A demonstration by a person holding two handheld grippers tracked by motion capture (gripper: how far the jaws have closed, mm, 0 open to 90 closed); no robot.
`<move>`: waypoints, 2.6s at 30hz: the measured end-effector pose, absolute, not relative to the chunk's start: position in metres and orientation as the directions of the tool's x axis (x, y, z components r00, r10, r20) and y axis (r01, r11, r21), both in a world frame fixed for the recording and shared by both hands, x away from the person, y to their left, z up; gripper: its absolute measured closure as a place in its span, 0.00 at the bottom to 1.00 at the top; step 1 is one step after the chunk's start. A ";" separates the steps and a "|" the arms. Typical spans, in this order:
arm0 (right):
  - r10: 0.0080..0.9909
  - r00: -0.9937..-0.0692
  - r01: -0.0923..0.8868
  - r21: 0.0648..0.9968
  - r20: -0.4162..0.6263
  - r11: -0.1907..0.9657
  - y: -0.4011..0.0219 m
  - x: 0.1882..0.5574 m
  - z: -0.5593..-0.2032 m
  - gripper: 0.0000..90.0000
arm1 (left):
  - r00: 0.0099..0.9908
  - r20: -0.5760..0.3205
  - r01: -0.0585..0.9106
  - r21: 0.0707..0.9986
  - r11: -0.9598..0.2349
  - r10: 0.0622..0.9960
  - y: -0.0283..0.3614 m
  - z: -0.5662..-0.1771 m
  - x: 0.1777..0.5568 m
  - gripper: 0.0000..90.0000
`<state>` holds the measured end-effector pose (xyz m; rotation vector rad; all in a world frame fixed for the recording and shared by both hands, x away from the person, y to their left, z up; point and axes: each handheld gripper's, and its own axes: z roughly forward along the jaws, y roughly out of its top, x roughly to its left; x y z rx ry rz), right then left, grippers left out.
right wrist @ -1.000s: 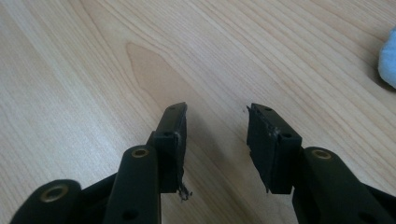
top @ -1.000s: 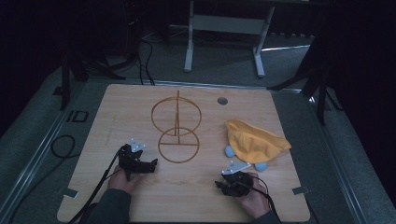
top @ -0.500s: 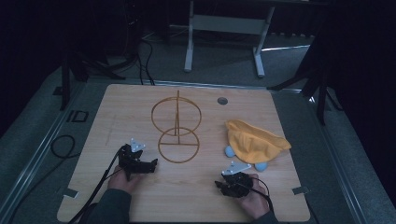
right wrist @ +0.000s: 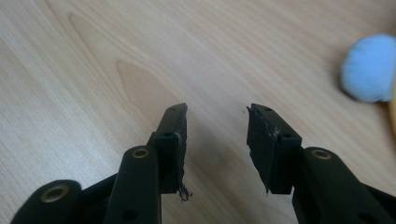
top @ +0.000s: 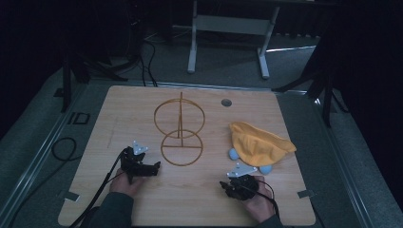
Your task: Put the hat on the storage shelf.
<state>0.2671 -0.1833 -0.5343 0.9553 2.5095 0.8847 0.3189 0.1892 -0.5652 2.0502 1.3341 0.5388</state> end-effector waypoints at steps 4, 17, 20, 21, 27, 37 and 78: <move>0.683 -0.728 0.484 0.655 -0.068 0.581 -0.185 0.269 -0.531 0.61 | 0.405 0.002 0.659 0.693 -0.294 0.914 0.189 -0.565 0.319 0.02; 0.689 -0.708 0.443 0.659 -0.159 0.608 -0.188 0.279 -0.523 0.61 | 0.405 0.002 0.659 0.693 -0.293 0.914 0.189 -0.565 0.319 0.02; 0.694 -0.699 0.443 0.657 -0.174 0.611 -0.191 0.283 -0.522 0.62 | 0.405 0.001 0.659 0.693 -0.293 0.914 0.189 -0.565 0.319 0.02; 0.698 -0.694 0.444 0.657 -0.178 0.609 -0.192 0.285 -0.522 0.62 | 0.405 0.002 0.659 0.692 -0.293 0.914 0.189 -0.565 0.319 0.02; 0.712 -0.678 0.448 0.665 -0.184 0.598 -0.196 0.293 -0.521 0.64 | 0.405 0.002 0.659 0.692 -0.293 0.914 0.189 -0.565 0.319 0.02; 0.731 -0.647 0.438 0.679 -0.217 0.589 -0.198 0.313 -0.518 0.63 | 0.405 0.001 0.659 0.693 -0.293 0.914 0.189 -0.565 0.319 0.02; 0.743 -0.567 0.481 0.588 -0.356 0.650 -0.185 0.354 -0.541 0.85 | 0.406 0.002 0.659 0.691 -0.295 0.914 0.189 -0.565 0.319 0.02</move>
